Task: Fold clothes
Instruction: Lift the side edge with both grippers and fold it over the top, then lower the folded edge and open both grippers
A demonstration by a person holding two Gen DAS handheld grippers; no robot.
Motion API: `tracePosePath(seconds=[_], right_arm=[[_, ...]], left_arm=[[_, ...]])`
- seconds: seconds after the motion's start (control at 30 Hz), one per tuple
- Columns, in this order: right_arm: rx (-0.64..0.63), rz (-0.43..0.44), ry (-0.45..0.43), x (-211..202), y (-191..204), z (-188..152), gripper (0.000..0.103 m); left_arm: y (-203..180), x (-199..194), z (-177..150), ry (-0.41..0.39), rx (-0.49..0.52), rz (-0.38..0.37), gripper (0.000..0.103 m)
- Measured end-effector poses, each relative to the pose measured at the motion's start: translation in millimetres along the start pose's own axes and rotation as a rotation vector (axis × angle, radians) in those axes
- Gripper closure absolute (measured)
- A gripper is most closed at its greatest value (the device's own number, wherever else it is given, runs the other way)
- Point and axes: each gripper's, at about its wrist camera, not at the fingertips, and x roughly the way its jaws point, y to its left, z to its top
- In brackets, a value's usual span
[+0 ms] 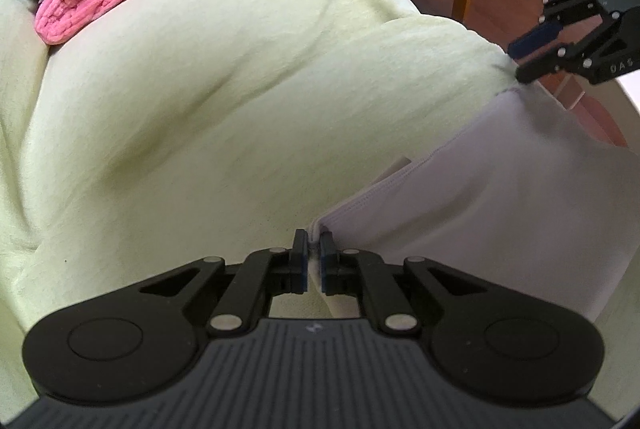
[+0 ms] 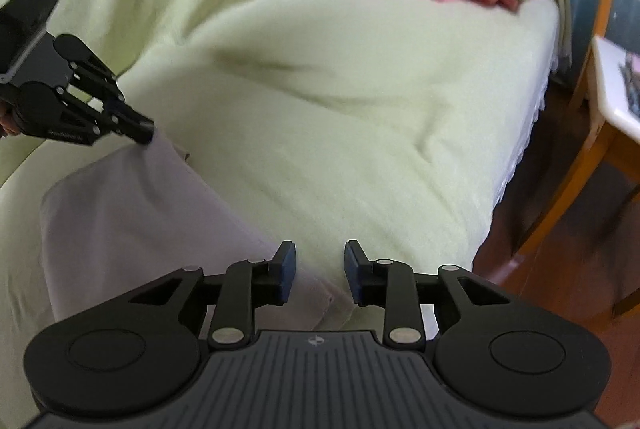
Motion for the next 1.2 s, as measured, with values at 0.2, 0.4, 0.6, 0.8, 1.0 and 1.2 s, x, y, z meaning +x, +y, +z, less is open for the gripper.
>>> tracePosePath(seconds=[0.2,0.4,0.6,0.8,1.0,1.2], right_arm=[[0.053,-0.019,0.012,-14.0,-8.1,-19.0,0.072],[0.066,0.007,-0.009,-11.7,-11.9,-15.3,0.073],[0.061,0.030,-0.022,-7.8,-8.2,-12.3,0.101],[0.052,0.007,-0.039,-15.6,-11.0,-8.9,0.103],[0.029,-0.031,0.005,-7.4,-4.7,-10.6,0.103],[0.003,-0.081,0.008,3.6,2.3,-13.3,0.103]], left_arm=[[-2.5,1.1,-1.8,-0.008,0.001,0.006,0.098],[-5.2,2.2,-2.1,-0.011,0.007,0.016,0.098],[-6.4,3.4,0.0,-0.005,0.028,0.022,0.098],[-6.2,2.8,0.7,-0.008,0.040,0.027,0.098],[-10.3,3.8,2.3,-0.013,0.059,0.047,0.097],[-17.3,10.1,2.5,-0.023,0.089,0.078,0.097]])
